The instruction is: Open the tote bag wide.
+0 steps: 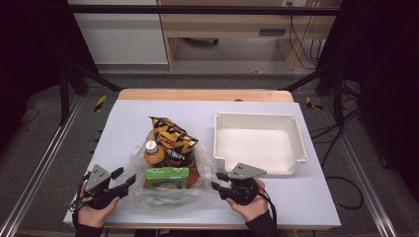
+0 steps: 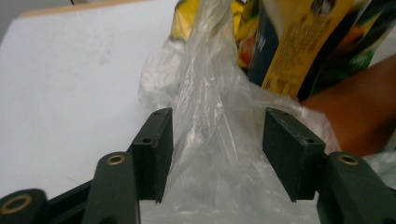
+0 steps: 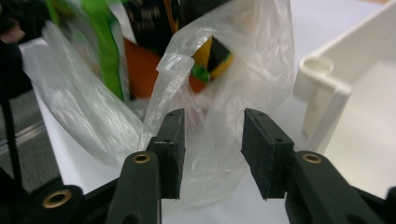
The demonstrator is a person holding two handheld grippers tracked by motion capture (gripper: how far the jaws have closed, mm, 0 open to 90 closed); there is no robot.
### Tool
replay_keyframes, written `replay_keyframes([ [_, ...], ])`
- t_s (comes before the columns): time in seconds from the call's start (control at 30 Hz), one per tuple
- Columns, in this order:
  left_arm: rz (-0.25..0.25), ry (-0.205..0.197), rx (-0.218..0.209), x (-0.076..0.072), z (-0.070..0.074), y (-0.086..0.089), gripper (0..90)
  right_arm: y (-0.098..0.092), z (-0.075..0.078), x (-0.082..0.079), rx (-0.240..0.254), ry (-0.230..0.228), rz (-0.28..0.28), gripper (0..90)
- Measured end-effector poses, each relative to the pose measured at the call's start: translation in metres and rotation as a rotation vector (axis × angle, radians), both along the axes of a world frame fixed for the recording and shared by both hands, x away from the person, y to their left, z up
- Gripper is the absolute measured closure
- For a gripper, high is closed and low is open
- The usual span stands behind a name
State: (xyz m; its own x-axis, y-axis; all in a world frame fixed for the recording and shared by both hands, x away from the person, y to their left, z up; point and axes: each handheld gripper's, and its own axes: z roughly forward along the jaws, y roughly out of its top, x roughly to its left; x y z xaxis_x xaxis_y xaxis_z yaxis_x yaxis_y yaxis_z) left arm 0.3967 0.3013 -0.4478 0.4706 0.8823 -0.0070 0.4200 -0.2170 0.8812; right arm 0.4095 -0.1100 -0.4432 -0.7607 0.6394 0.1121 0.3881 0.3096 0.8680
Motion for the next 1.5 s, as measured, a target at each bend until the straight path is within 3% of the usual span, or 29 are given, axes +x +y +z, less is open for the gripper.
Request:
replay_keyframes([
  [0.23,0.014,-0.068,-0.033,-0.003,0.021,0.007,32.6,-0.008,0.025,-0.003,0.084,-0.038,0.004,52.3],
  [0.43,0.019,-0.079,-0.088,-0.003,0.033,0.013,29.0,-0.011,0.042,-0.006,0.123,-0.075,0.007,48.2],
  [0.73,0.037,-0.116,-0.105,-0.004,0.049,0.015,28.6,0.009,0.068,-0.008,0.159,-0.119,0.059,46.4],
  [0.97,0.04,-0.136,-0.103,-0.004,0.058,0.015,28.5,0.031,0.065,-0.007,0.13,-0.098,0.096,45.2],
  [1.27,0.051,-0.22,-0.113,-0.009,0.085,0.016,29.3,0.04,0.061,-0.004,0.124,-0.079,0.092,44.8],
  [1.5,0.088,-0.168,-0.093,0.005,0.074,0.021,29.7,0.057,0.049,-0.001,0.098,-0.05,0.107,39.6],
])
